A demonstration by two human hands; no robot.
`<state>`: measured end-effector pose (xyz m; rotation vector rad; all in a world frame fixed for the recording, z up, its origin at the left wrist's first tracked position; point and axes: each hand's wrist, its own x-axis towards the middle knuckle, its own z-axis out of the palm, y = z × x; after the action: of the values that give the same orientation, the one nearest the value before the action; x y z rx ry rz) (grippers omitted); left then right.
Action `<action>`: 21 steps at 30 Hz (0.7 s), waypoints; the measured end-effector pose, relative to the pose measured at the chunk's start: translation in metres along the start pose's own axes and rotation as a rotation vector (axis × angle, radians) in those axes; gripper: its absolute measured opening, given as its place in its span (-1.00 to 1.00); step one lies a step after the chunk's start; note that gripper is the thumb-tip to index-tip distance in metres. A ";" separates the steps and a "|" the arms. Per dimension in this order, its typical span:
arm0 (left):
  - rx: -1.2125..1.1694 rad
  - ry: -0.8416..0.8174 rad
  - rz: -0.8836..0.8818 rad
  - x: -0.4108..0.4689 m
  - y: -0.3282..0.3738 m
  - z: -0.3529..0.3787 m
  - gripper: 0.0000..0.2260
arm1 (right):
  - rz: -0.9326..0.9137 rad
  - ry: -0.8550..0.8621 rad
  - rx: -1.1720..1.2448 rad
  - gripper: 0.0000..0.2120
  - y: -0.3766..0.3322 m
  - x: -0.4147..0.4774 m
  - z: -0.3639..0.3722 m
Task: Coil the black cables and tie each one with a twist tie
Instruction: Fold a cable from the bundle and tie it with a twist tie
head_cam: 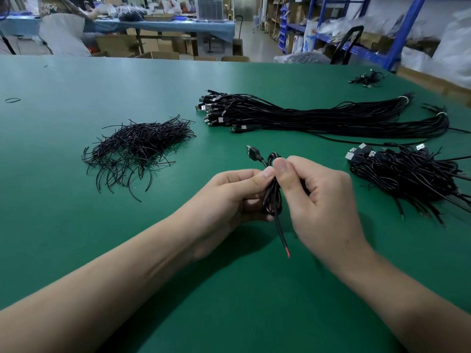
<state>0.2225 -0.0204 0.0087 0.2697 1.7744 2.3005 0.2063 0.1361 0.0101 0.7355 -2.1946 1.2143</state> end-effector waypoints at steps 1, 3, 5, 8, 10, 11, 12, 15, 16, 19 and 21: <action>-0.025 0.008 -0.015 0.000 0.000 0.000 -0.67 | -0.005 0.002 -0.001 -0.57 0.000 0.000 0.000; -0.024 0.103 0.023 0.001 -0.002 0.002 -0.70 | 0.045 -0.009 0.073 -0.55 0.002 0.001 0.002; 0.075 0.241 0.152 0.001 -0.004 0.003 -0.81 | 0.180 -0.034 0.244 -0.50 0.007 0.003 0.004; 0.597 0.386 0.443 -0.001 -0.007 0.000 -0.70 | 0.366 -0.026 0.371 -0.47 0.010 0.005 0.004; 0.904 0.410 0.581 -0.003 -0.005 -0.003 -0.69 | 0.457 -0.031 0.434 -0.49 0.012 0.006 0.005; 0.991 0.393 0.626 -0.004 -0.003 -0.004 -0.72 | 0.483 -0.042 0.464 -0.51 0.013 0.005 0.006; 1.031 0.373 0.650 -0.004 -0.003 -0.004 -0.75 | 0.495 -0.058 0.492 -0.52 0.013 0.004 0.007; 1.038 0.339 0.660 -0.004 -0.003 -0.006 -0.81 | 0.481 -0.107 0.511 -0.53 0.013 0.002 0.008; 1.037 0.339 0.660 -0.004 -0.003 -0.007 -0.83 | 0.469 -0.121 0.502 -0.52 0.012 0.002 0.008; 1.029 0.354 0.624 -0.004 -0.002 -0.005 -0.92 | 0.466 -0.137 0.473 -0.54 0.012 0.002 0.009; 0.983 0.337 0.567 -0.004 -0.003 -0.004 -0.96 | 0.397 -0.122 0.382 -0.54 0.013 0.002 0.009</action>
<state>0.2252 -0.0241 0.0045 0.6240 3.2444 1.5691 0.1941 0.1341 -0.0003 0.5395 -2.3057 1.8686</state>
